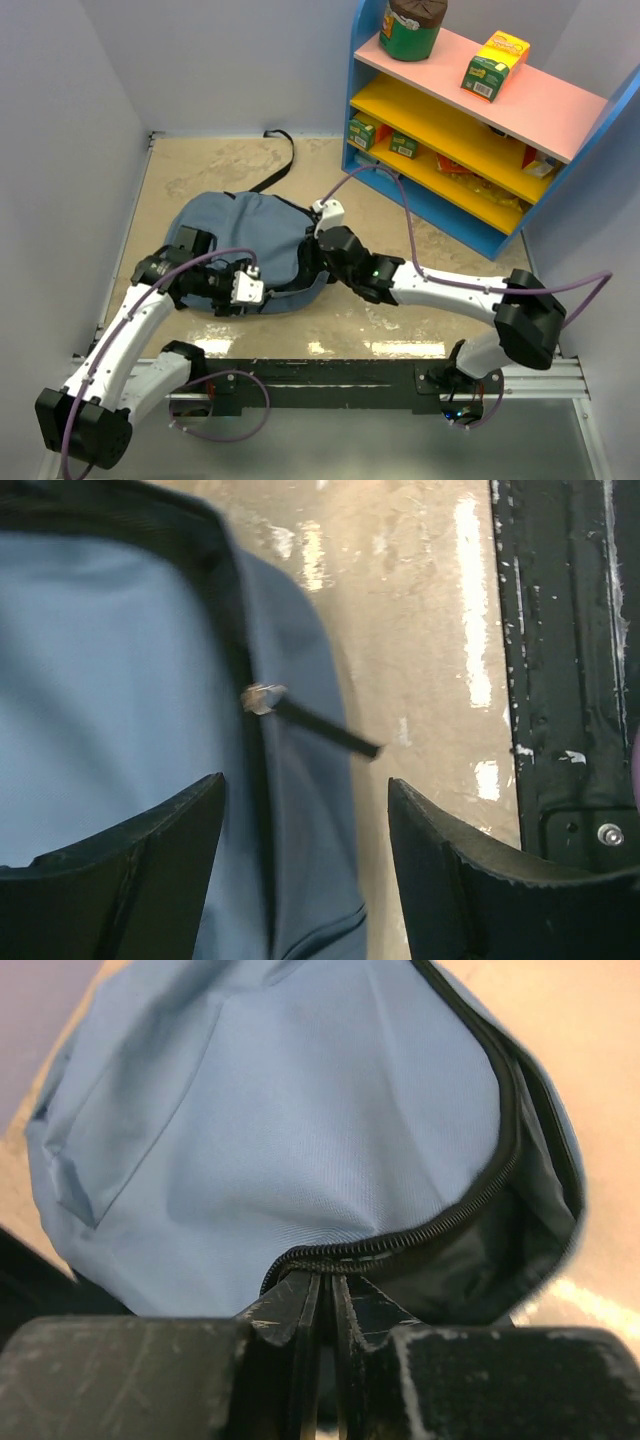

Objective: Pack the student bag
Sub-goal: Zip the student bag at the center of the board.

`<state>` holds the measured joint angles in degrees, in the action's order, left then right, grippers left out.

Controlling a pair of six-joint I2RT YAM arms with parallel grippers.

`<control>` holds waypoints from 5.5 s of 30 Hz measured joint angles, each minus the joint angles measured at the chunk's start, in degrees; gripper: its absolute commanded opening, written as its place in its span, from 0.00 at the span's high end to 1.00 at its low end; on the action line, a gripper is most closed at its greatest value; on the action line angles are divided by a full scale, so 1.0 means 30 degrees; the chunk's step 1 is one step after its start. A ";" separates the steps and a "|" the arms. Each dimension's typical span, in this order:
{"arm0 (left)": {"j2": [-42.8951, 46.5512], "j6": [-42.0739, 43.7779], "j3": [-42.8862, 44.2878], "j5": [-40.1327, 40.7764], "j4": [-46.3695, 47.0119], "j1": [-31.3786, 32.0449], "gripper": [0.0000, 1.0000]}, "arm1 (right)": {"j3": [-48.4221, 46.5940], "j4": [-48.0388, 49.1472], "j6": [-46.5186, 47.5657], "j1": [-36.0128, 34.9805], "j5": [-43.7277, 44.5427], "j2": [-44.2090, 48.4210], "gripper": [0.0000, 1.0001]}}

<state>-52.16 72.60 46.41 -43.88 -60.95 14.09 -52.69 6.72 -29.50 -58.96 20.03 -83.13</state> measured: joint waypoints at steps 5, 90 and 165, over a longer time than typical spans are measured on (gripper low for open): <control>0.0772 -0.1800 -0.2200 0.1195 0.2922 0.1625 0.41 | -0.2652 -0.0168 0.0146 0.0364 -0.0022 -0.2164 0.92; 0.2441 -0.5894 -0.5442 0.3585 0.9005 0.1712 1.00 | -0.0364 0.5034 -0.5144 -0.1450 -0.2820 -0.4772 1.00; -0.2863 -1.5103 -0.1814 0.5501 1.6735 0.7854 0.31 | 0.2382 0.4044 -0.0546 0.2616 -0.0699 0.0233 1.00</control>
<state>-60.75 27.29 40.97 -27.38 -10.74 37.65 -45.54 18.85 -31.14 -51.11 17.93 -82.43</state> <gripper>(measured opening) 0.706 0.010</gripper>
